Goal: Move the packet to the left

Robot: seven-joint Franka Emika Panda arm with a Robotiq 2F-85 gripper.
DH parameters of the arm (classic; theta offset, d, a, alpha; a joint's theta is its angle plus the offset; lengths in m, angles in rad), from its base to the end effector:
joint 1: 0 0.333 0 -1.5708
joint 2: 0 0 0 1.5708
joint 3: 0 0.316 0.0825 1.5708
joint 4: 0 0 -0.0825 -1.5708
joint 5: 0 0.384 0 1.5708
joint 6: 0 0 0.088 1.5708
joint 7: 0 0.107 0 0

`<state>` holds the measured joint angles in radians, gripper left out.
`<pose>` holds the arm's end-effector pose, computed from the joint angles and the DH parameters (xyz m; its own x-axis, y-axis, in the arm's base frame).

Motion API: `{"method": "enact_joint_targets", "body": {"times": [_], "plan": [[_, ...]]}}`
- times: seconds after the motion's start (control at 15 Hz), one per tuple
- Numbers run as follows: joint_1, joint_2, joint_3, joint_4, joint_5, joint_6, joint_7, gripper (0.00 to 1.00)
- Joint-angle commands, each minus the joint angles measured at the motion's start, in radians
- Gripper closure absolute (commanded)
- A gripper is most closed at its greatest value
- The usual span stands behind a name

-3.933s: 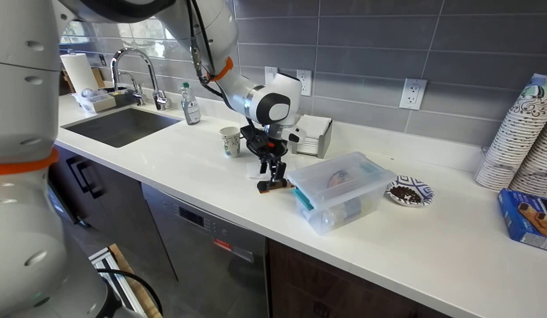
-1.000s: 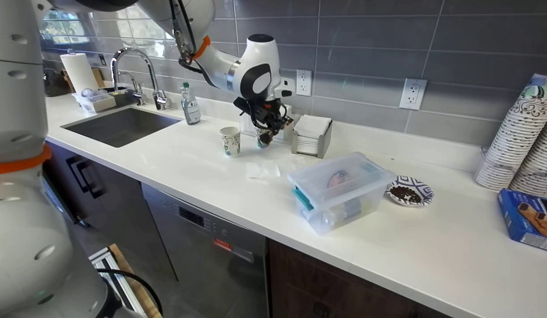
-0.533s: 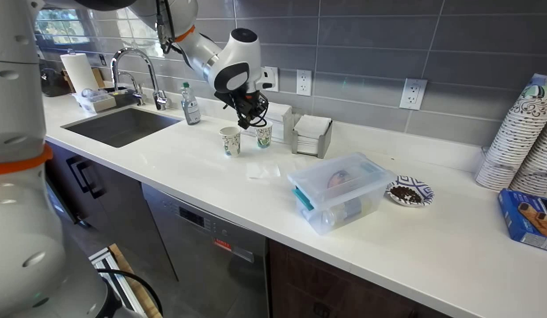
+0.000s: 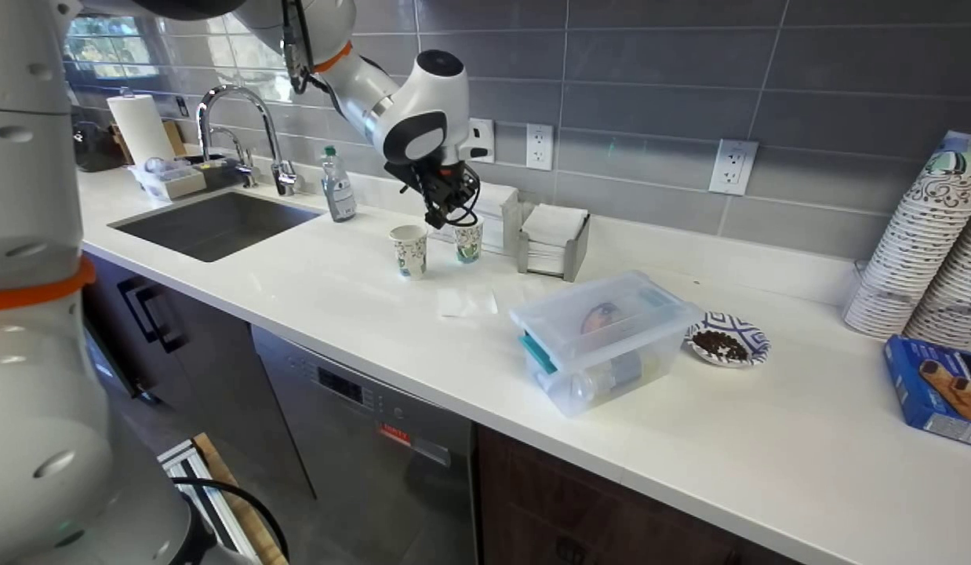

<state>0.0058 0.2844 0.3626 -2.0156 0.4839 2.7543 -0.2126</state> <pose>0.6000 0.1983 0.3668 0.9091 0.0417 0.4145 0.2055 -0.9103 -0.3593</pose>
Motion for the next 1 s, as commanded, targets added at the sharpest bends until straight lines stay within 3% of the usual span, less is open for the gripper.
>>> {"method": "enact_joint_targets", "body": {"times": [0.0,0.33,0.53,0.93], "plan": [[0.018,0.07,0.053,0.127,0.064,0.037,-0.102,0.93],[0.02,0.2,0.185,0.333,0.062,-0.017,-0.232,0.93],[0.059,0.285,0.214,0.438,0.019,-0.07,-0.242,0.93],[0.225,0.421,0.114,0.627,-0.09,-0.213,-0.07,0.93]]}}
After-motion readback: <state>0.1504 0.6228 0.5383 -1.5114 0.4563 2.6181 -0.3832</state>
